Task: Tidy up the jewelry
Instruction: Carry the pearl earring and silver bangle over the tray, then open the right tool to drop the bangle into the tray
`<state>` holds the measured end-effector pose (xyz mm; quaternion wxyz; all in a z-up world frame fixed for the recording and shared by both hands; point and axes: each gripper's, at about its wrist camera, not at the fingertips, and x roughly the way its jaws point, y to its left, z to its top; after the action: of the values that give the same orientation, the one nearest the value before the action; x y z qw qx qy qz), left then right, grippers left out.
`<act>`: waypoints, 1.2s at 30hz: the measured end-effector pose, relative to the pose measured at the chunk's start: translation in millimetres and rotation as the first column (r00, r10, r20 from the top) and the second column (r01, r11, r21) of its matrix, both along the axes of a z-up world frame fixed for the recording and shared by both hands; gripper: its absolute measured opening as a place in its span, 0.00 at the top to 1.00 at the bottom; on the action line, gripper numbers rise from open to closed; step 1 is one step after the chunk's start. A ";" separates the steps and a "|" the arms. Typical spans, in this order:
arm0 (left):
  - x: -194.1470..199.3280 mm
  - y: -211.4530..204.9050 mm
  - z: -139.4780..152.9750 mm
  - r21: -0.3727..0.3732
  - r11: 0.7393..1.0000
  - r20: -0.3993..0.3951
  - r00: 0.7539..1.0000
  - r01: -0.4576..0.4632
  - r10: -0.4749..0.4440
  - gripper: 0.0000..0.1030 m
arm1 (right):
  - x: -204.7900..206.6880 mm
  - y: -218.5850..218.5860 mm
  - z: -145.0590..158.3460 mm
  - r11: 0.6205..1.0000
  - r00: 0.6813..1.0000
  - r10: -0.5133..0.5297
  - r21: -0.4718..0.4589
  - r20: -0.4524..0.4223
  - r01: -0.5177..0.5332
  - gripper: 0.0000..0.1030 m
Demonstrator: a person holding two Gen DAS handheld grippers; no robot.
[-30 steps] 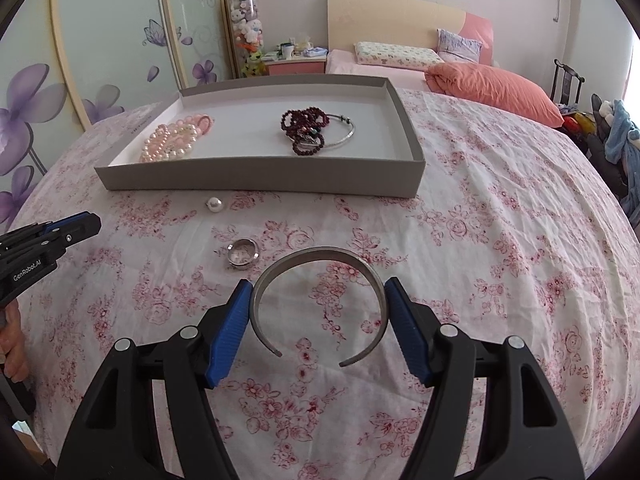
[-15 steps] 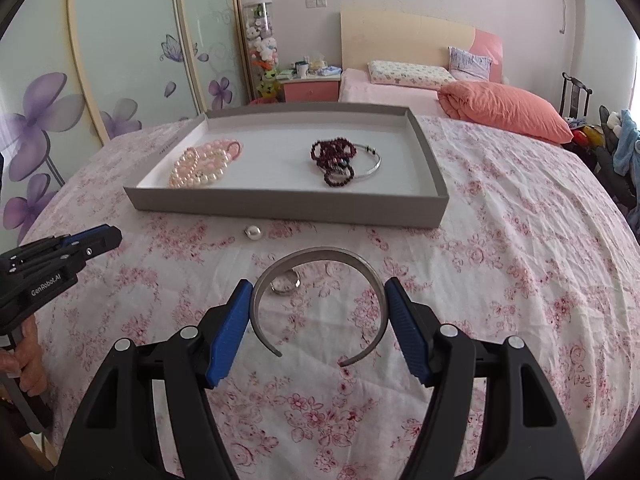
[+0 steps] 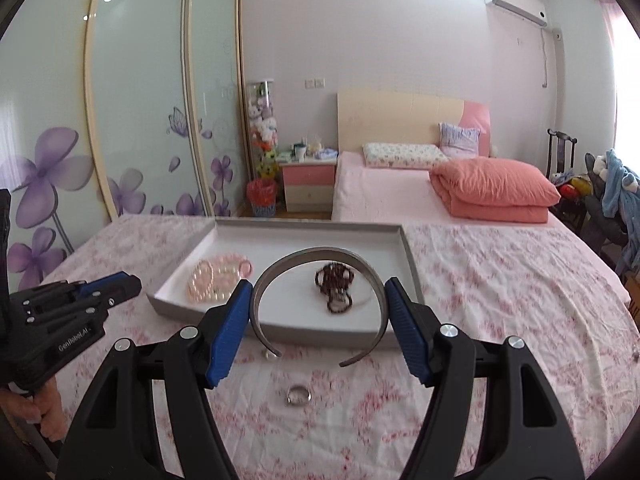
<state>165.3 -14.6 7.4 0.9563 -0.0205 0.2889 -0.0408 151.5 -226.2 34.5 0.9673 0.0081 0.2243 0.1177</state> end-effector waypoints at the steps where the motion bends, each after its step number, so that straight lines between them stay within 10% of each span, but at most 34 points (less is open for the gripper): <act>1: 2.3 -0.8 1.7 0.003 1.000 0.006 1.000 0.000 0.000 0.85 | 2.1 0.1 1.5 1.000 1.000 -0.002 0.006 0.009 0.002 0.35; 14: 63.0 -9.5 5.3 0.020 1.000 0.023 1.000 -0.022 0.021 0.85 | 57.5 3.0 5.8 0.999 0.999 -0.014 0.042 0.033 0.013 0.34; 36: 151.5 -12.4 -44.6 -0.032 0.999 -0.113 0.993 0.009 -0.013 0.77 | 153.1 12.8 -54.1 0.994 0.970 -0.012 0.106 -0.242 0.039 0.32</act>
<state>316.8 -27.1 -37.1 0.9376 -0.0362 0.3422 -0.0494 304.7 -213.4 -19.6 0.9325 0.0787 0.3330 0.1154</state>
